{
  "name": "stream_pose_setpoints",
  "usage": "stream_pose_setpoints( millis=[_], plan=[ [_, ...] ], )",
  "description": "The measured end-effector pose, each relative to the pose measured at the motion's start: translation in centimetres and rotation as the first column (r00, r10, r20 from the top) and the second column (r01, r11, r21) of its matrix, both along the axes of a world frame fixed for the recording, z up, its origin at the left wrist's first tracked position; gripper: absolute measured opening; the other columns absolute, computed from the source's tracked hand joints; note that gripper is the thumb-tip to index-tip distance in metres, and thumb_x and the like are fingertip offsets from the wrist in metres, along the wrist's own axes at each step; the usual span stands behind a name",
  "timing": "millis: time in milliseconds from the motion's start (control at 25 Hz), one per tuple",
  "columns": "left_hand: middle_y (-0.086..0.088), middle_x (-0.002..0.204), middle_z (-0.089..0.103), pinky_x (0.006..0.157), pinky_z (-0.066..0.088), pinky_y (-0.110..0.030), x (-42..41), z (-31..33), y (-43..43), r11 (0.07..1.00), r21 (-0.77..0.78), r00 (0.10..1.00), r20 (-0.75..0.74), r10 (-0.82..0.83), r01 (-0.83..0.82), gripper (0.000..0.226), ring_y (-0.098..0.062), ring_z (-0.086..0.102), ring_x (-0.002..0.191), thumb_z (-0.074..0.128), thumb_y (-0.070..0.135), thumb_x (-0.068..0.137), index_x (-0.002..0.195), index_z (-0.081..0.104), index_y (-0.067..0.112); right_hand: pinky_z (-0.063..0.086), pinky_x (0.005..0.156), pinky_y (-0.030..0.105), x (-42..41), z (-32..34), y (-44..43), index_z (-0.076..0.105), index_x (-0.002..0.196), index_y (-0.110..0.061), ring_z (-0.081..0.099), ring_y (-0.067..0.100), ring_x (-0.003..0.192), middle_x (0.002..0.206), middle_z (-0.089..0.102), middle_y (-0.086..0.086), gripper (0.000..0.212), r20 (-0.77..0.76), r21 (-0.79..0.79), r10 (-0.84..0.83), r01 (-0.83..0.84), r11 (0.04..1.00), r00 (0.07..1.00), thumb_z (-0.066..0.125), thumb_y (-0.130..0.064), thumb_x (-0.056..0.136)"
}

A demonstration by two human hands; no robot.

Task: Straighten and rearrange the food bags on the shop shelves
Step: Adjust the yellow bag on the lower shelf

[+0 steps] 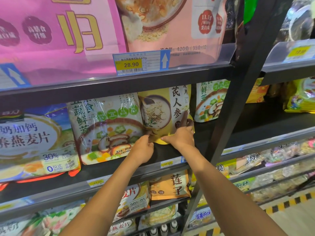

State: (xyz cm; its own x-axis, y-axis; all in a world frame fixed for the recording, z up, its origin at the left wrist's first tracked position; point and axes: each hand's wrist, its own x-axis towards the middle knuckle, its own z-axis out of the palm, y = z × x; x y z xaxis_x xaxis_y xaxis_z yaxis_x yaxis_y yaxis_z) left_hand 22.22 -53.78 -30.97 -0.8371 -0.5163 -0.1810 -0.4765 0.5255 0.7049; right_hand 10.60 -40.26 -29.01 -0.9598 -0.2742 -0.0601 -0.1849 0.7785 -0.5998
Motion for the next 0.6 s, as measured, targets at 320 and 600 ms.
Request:
stream_pose_setpoints(
  millis=[320, 600],
  plan=[
    [-0.021, 0.143, 0.057, 0.106, 0.051, -0.041, -1.6, 0.7, 0.3, 0.998, 0.056, 1.0, 0.02, -0.01, 0.008, 0.065, -0.034, 0.06, 0.126, 0.049, 0.022, 0.105, 0.164, 0.021, 0.023, 0.041, 0.111, 0.052, -1.1, -0.7, -2.6, -0.014, 0.163, -0.03, 0.03, 0.044, 0.143, 0.164, 0.009, 0.009, 0.147, -0.072, -0.181, 0.002, -0.015, 0.983, 0.997, 0.096, -0.04, 0.066],
    [-0.016, 0.126, 0.059, 0.101, 0.049, -0.04, -2.0, 0.6, 1.1, 1.0, 0.007, 0.996, 0.088, 0.023, -0.024, 0.035, -0.035, 0.057, 0.12, 0.05, 0.023, 0.106, 0.135, 0.051, 0.003, 0.039, 0.115, 0.048, -2.2, -1.2, -3.7, -0.003, 0.166, -0.023, 0.031, 0.04, 0.146, 0.163, 0.017, 0.013, 0.14, -0.095, -0.226, -0.017, -0.005, 0.974, 0.995, 0.094, -0.042, 0.067]
  ],
)
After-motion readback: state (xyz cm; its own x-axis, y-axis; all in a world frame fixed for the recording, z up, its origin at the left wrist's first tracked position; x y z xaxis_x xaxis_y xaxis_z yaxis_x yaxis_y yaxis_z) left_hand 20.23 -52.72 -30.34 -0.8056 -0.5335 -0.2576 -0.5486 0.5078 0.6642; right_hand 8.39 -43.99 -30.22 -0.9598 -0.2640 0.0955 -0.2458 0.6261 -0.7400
